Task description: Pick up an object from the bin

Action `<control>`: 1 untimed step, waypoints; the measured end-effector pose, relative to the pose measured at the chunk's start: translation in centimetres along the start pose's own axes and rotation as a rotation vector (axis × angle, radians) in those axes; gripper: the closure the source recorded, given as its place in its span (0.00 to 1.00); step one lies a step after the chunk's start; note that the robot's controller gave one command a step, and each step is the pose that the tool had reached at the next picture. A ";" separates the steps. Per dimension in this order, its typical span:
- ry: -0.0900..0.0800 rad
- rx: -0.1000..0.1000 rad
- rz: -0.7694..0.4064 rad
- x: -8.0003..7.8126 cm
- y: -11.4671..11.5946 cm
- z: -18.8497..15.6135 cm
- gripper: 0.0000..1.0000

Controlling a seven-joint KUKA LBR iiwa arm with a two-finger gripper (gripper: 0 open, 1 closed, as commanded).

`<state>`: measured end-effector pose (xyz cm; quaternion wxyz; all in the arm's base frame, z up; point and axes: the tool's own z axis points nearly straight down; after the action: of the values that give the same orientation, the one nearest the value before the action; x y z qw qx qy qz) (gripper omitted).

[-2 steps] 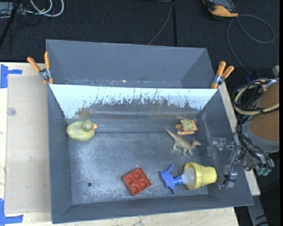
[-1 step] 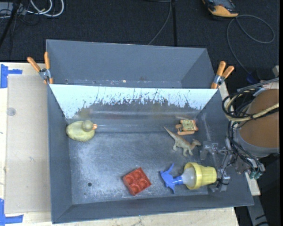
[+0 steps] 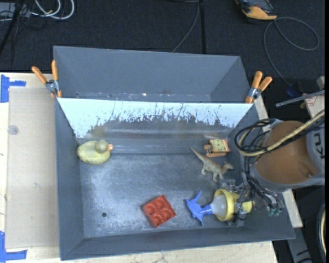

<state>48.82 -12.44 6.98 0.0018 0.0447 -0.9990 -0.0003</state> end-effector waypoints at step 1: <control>0.000 0.000 -0.002 0.0 0.0 0.0 1.00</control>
Offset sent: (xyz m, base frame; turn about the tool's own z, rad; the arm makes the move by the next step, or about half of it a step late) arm -0.0052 0.0053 0.1153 0.0026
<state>48.83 -12.44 6.99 0.0017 0.0456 -0.9990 -0.0002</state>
